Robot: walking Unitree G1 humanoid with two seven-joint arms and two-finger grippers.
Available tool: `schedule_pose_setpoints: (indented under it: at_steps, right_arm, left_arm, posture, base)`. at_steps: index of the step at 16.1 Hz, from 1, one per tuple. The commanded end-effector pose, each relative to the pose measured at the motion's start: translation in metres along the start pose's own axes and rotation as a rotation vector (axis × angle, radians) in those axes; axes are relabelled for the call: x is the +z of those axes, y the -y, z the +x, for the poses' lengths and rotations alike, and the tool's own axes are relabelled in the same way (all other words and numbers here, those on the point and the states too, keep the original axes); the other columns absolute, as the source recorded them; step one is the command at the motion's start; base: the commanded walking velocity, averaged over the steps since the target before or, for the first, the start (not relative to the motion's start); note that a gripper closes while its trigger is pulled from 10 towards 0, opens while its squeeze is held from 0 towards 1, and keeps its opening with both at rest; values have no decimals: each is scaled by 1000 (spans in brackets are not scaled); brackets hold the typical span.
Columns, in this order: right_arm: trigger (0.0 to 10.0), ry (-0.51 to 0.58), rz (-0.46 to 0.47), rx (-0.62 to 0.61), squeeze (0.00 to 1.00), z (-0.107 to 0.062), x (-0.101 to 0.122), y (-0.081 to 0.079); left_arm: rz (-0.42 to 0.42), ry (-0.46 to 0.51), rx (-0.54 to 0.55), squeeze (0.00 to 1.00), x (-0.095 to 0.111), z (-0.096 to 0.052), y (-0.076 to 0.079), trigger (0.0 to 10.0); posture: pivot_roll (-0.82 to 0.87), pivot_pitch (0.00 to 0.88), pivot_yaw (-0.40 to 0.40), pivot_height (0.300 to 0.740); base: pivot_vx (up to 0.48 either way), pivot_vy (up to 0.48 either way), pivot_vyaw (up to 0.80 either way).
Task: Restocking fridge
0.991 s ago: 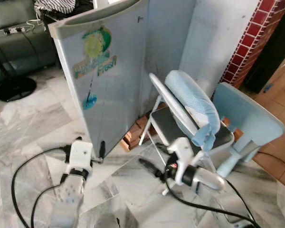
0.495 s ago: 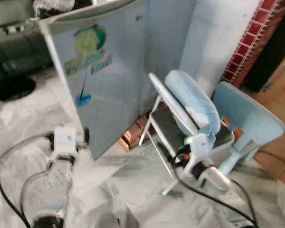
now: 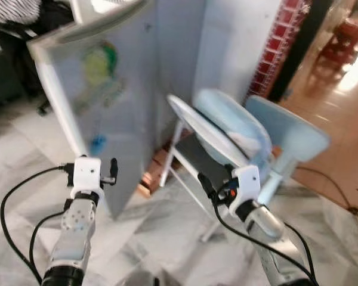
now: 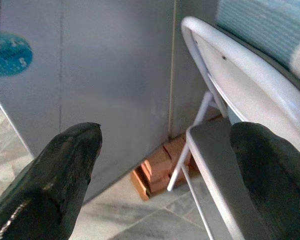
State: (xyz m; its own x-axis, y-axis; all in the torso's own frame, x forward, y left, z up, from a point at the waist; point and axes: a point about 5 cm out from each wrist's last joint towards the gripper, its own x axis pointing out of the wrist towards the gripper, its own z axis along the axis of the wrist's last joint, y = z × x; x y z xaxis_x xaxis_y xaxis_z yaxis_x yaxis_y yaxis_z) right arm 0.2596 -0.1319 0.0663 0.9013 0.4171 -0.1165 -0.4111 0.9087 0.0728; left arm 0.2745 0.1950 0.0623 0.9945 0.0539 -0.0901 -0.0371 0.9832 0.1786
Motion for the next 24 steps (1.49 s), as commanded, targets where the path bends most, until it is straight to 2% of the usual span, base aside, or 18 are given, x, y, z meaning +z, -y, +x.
schedule_pose_setpoints:
  at_steps: [1,5,13,15,16,21,24]
  right_arm:
    - [10000,-12,-6,-31,0,-2,-4,6]
    - [10000,-23,-8,-41,0,-2,-8,7]
    - [10000,-19,-24,-67,0,10,-5,7]
    - [10000,-20,-26,-71,0,11,-6,7]
    - [10000,-21,-33,-82,0,11,-6,8]
    - [10000,6,-76,-165,0,18,1,13]
    - [10000,54,-78,-296,0,9,6,27]
  left_arm:
    - [-8,-21,-11,0,-4,-3,4,10000]
    - [-14,-27,-15,0,-8,-7,8,10000]
    - [-12,-35,-19,0,-10,-9,10,10000]
    - [-22,-66,-8,0,-13,-10,11,10000]
    - [-22,-26,-27,0,-10,-10,12,10000]
    - [-11,-6,-54,0,-9,-12,13,10000]
    - [-17,2,-58,0,-9,-16,14,10000]
  posture:
    - [157,22,-12,740]
    - [156,28,-14,740]
    - [160,27,-16,740]
    - [159,27,-16,740]
    - [157,27,-15,740]
    - [154,24,-13,740]
    - [154,22,-15,740]
  base:
    - [0,0,0]
    - [0,61,0]
    - [0,480,0]
    - [0,480,0]
    - [0,337,0]
    - [0,0,0]
    - [0,0,0]
